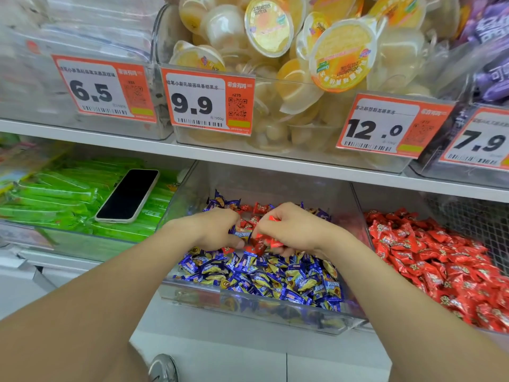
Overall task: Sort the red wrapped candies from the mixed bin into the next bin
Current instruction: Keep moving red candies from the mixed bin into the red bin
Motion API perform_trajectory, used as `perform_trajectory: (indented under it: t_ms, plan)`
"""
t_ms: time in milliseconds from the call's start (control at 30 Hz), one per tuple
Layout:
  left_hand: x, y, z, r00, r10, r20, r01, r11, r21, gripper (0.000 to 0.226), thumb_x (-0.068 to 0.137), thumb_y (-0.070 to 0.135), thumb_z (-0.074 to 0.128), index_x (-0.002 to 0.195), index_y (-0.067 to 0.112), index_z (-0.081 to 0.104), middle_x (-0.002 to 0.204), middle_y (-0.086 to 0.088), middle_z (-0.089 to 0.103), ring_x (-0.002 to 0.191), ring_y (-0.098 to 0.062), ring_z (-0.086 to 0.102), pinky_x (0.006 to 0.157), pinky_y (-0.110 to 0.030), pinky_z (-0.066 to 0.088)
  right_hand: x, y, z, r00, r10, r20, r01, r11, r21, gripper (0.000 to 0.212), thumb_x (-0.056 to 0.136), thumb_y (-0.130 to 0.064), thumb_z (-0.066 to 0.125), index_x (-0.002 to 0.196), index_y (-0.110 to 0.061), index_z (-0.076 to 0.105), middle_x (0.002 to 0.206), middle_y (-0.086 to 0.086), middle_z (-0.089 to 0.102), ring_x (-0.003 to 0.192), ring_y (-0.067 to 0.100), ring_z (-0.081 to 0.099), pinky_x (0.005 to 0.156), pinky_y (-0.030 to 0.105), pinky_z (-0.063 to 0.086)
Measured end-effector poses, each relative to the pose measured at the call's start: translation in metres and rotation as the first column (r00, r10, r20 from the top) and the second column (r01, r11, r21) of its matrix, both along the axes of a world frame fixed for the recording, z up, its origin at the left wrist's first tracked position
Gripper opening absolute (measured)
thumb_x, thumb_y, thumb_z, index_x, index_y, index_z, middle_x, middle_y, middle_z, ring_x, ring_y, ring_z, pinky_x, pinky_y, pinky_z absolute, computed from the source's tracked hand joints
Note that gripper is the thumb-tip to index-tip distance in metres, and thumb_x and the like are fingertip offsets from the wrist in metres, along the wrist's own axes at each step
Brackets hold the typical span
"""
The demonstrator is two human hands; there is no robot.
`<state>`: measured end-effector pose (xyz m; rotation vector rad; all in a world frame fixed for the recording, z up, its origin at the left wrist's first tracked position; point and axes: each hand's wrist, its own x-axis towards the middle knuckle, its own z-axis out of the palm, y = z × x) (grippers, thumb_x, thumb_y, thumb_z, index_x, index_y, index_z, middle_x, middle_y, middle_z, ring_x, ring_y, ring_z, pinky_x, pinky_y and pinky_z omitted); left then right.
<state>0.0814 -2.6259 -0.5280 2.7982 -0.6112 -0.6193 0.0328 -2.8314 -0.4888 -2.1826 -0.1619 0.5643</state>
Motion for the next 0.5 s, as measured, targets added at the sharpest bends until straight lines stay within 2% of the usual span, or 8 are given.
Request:
perform_trajectory:
  t_ms: [67, 133, 200, 233, 300, 333, 400, 500]
  plan:
    - [0.002, 0.003, 0.005, 0.999, 0.042, 0.007, -0.041, 0.994, -0.103, 0.038, 0.098, 0.051, 0.067, 0.116, 0.023, 0.049, 0.1, 0.006, 0.052, 0.083, -0.01, 0.051, 0.069, -0.029, 0.04, 0.005, -0.001, -0.002, 0.999, -0.037, 0.039, 0.039, 0.998, -0.058, 0.031, 0.103, -0.032, 0.058, 0.085, -0.01, 0.07, 0.06, 0.006, 0.06, 0.052, 0.016, 0.056, 0.052, 0.028, 0.05]
    - [0.001, 0.004, 0.011, 0.997, 0.076, 0.016, -0.072, 0.979, -0.192, 0.031, 0.099, 0.049, 0.067, 0.113, 0.027, 0.049, 0.095, 0.008, 0.053, 0.076, -0.004, 0.05, 0.063, -0.024, 0.037, 0.011, -0.001, -0.004, 0.994, -0.053, 0.095, 0.065, 0.989, -0.131, 0.042, 0.105, -0.042, 0.059, 0.078, -0.011, 0.068, 0.059, 0.01, 0.067, 0.05, 0.018, 0.059, 0.055, 0.03, 0.054]
    - [-0.003, 0.005, 0.016, 0.998, 0.06, 0.01, -0.056, 0.972, -0.229, 0.036, 0.102, 0.045, 0.063, 0.13, 0.024, 0.054, 0.113, 0.002, 0.06, 0.091, -0.006, 0.059, 0.073, -0.024, 0.044, 0.018, -0.003, -0.009, 0.98, -0.028, 0.196, 0.077, 0.965, -0.25, 0.046, 0.104, -0.046, 0.06, 0.08, -0.01, 0.073, 0.058, 0.007, 0.07, 0.051, 0.016, 0.062, 0.061, 0.031, 0.055]
    - [-0.005, 0.005, 0.017, 0.999, 0.048, 0.008, -0.045, 0.975, -0.219, 0.044, 0.103, 0.044, 0.061, 0.141, 0.021, 0.053, 0.131, -0.004, 0.062, 0.108, -0.014, 0.063, 0.085, -0.026, 0.047, 0.021, -0.004, -0.012, 0.964, 0.024, 0.266, 0.068, 0.941, -0.33, 0.043, 0.104, -0.044, 0.061, 0.079, -0.012, 0.074, 0.058, 0.002, 0.068, 0.054, 0.014, 0.062, 0.062, 0.03, 0.054]
    - [-0.009, 0.005, 0.019, 0.999, 0.048, 0.014, -0.045, 0.983, -0.177, 0.047, 0.105, 0.043, 0.057, 0.141, 0.013, 0.057, 0.138, -0.011, 0.062, 0.127, -0.028, 0.059, 0.097, -0.033, 0.045, 0.024, -0.003, -0.018, 0.921, 0.155, 0.357, 0.035, 0.881, -0.472, 0.029, 0.103, -0.038, 0.065, 0.083, -0.021, 0.077, 0.076, -0.004, 0.071, 0.074, 0.015, 0.067, 0.073, 0.033, 0.055]
    - [-0.009, 0.005, 0.018, 0.998, 0.056, 0.021, -0.052, 0.985, -0.162, 0.042, 0.105, 0.045, 0.057, 0.126, 0.009, 0.063, 0.122, -0.014, 0.067, 0.116, -0.032, 0.064, 0.087, -0.035, 0.045, 0.025, -0.002, -0.02, 0.91, 0.218, 0.354, 0.006, 0.845, -0.535, 0.017, 0.101, -0.037, 0.067, 0.096, -0.026, 0.079, 0.093, -0.004, 0.074, 0.089, 0.018, 0.068, 0.083, 0.038, 0.058]
    - [-0.009, 0.005, 0.015, 0.995, 0.086, 0.045, -0.08, 0.99, -0.114, 0.047, 0.102, 0.051, 0.058, 0.09, 0.006, 0.057, 0.083, -0.012, 0.058, 0.077, -0.03, 0.059, 0.065, -0.035, 0.038, 0.024, 0.003, -0.023, 0.894, 0.337, 0.294, -0.063, 0.747, -0.662, 0.026, 0.097, -0.041, 0.073, 0.122, -0.033, 0.076, 0.118, -0.002, 0.072, 0.109, 0.025, 0.066, 0.09, 0.043, 0.057]
    - [-0.013, 0.001, 0.018, 0.993, 0.094, 0.07, -0.093, 0.996, -0.015, 0.053, 0.096, 0.059, 0.065, 0.078, 0.012, 0.047, 0.072, -0.005, 0.048, 0.062, -0.022, 0.044, 0.057, -0.034, 0.034, 0.028, 0.013, -0.028, 0.851, 0.45, 0.27, -0.076, 0.615, -0.785, 0.039, 0.091, -0.044, 0.079, 0.127, -0.03, 0.072, 0.117, 0.003, 0.071, 0.108, 0.031, 0.067, 0.083, 0.043, 0.057]
